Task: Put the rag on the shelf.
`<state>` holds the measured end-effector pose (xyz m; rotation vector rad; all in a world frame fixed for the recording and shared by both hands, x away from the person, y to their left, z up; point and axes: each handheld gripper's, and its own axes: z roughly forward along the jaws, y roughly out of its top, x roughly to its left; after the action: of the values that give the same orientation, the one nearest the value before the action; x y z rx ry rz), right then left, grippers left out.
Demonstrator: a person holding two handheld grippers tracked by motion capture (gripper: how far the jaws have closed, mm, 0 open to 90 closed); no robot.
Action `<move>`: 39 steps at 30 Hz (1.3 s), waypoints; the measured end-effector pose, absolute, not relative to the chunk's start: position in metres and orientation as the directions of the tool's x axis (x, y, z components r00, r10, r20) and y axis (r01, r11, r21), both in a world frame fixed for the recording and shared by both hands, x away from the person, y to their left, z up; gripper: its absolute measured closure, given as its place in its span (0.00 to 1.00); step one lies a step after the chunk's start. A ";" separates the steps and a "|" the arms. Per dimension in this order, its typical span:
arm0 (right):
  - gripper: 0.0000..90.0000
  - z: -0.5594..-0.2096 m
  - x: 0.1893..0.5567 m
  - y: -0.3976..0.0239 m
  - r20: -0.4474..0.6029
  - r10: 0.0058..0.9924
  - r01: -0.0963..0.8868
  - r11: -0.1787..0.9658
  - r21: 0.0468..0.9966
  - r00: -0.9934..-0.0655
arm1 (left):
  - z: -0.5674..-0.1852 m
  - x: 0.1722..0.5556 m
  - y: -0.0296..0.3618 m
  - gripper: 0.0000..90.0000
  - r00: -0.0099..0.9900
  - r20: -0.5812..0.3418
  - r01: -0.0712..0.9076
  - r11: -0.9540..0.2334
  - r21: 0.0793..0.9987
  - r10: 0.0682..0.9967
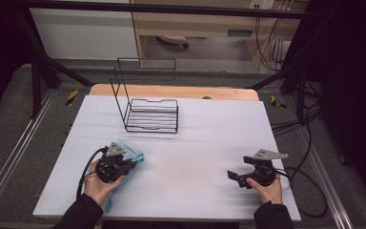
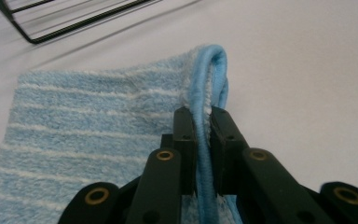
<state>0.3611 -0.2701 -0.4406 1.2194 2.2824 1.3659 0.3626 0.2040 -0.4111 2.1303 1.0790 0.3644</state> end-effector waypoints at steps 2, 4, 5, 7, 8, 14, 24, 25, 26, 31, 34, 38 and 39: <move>0.01 -0.441 0.361 -0.270 0.216 0.743 0.541 0.226 0.810 -0.633 | -0.411 0.362 0.197 0.91 0.613 -0.065 0.587 -0.398 0.705 0.788; 0.01 -0.441 0.361 -0.270 0.215 0.743 0.542 0.227 0.809 -0.634 | -0.411 0.362 0.190 0.91 0.615 -0.059 0.584 -0.404 0.704 0.787; 0.01 -0.441 0.361 -0.270 0.211 0.742 0.539 0.232 0.810 -0.636 | -0.411 0.362 0.187 0.91 0.616 -0.059 0.584 -0.404 0.704 0.786; 0.01 -0.441 0.361 -0.270 0.211 0.742 0.539 0.232 0.810 -0.636 | -0.411 0.363 0.181 0.91 0.616 -0.061 0.586 -0.406 0.701 0.785; 0.01 -0.441 0.361 -0.270 0.212 0.743 0.539 0.230 0.810 -0.635 | -0.411 0.363 0.178 0.91 0.617 -0.062 0.585 -0.405 0.702 0.784; 0.01 -0.442 0.360 -0.269 0.216 0.742 0.542 0.228 0.809 -0.635 | -0.409 0.367 0.154 0.91 0.629 -0.083 0.587 -0.403 0.702 0.773; 0.01 -0.443 0.361 -0.267 0.217 0.739 0.542 0.231 0.808 -0.638 | -0.421 0.370 0.113 0.90 0.669 -0.069 0.571 -0.452 0.686 0.740; 0.01 -0.443 0.361 -0.267 0.219 0.739 0.544 0.230 0.807 -0.638 | -0.422 0.371 0.112 0.89 0.673 -0.065 0.568 -0.459 0.683 0.737; 0.01 -0.443 0.361 -0.267 0.219 0.739 0.544 0.230 0.807 -0.638 | -0.424 0.371 0.111 0.89 0.676 -0.067 0.568 -0.462 0.682 0.734; 0.01 -0.443 0.361 -0.266 0.222 0.741 0.544 0.223 0.809 -0.634 | -0.431 0.374 0.112 0.83 0.698 -0.092 0.564 -0.467 0.681 0.710; 0.01 -0.442 0.361 -0.263 0.220 0.741 0.542 0.223 0.810 -0.635 | -0.425 0.373 0.117 0.75 0.713 -0.109 0.553 -0.459 0.696 0.693; 0.01 -0.440 0.360 -0.258 0.211 0.742 0.533 0.224 0.816 -0.636 | -0.409 0.372 0.130 0.64 0.728 -0.092 0.520 -0.460 0.719 0.679; 0.01 -0.440 0.360 -0.258 0.211 0.742 0.533 0.224 0.816 -0.636 | -0.406 0.372 0.135 0.64 0.726 -0.087 0.517 -0.459 0.722 0.682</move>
<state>0.3602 -0.2582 -0.4404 1.2084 2.2730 1.3716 0.3716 0.1349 -0.4057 2.1627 0.9030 0.2756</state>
